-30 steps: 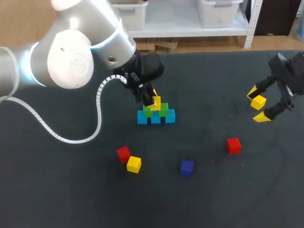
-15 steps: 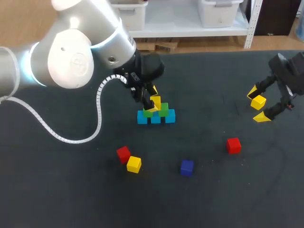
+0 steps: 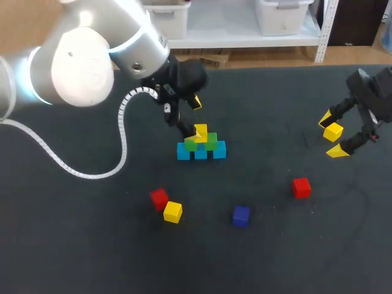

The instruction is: Place the blue cubes, place green cubes on the blue cubes, place the yellow cubes on the green cubes, then place the red cubes on the yellow cubes, and place purple cube on the red cubes.

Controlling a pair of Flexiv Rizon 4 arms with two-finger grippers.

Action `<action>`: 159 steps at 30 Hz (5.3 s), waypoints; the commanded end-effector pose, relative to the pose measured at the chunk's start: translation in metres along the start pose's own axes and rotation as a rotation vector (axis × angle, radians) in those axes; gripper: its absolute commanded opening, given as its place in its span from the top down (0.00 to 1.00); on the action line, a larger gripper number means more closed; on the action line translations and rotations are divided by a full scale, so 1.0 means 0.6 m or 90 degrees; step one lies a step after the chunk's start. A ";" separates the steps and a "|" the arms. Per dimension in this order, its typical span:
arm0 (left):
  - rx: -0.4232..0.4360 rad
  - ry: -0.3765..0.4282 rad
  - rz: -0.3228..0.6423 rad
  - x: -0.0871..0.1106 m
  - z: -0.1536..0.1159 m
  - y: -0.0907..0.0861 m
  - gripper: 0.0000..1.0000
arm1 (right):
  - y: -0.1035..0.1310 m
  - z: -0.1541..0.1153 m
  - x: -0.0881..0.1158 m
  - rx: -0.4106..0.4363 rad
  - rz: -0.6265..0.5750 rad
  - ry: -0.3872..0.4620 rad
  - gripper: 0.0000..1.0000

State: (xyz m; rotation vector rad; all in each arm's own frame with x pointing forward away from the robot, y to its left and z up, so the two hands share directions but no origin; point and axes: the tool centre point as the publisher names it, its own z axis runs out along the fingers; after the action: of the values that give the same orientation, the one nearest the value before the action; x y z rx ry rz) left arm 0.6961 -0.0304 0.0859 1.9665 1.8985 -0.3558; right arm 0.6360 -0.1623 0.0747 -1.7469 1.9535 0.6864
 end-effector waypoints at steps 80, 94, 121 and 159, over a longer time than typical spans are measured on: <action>0.000 -0.043 0.034 0.169 -0.144 -0.036 0.00 | -0.174 -0.029 0.104 -0.235 -0.403 0.064 0.00; 0.000 -0.043 0.034 0.169 -0.144 -0.036 0.00 | -0.197 0.000 0.123 -0.237 -0.440 0.044 0.00; 0.000 -0.043 0.034 0.169 -0.144 -0.036 0.00 | -0.185 0.024 0.145 -0.237 -0.434 0.002 0.53; 0.000 -0.043 0.034 0.169 -0.144 -0.036 0.00 | -0.137 -0.014 0.035 -0.006 -0.228 0.026 1.00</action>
State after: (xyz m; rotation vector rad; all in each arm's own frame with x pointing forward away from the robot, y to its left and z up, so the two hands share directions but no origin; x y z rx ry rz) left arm 0.6719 0.0987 0.1168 1.9732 1.7997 -0.3997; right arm 0.7513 -0.2053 0.0464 -2.1477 1.4979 0.8412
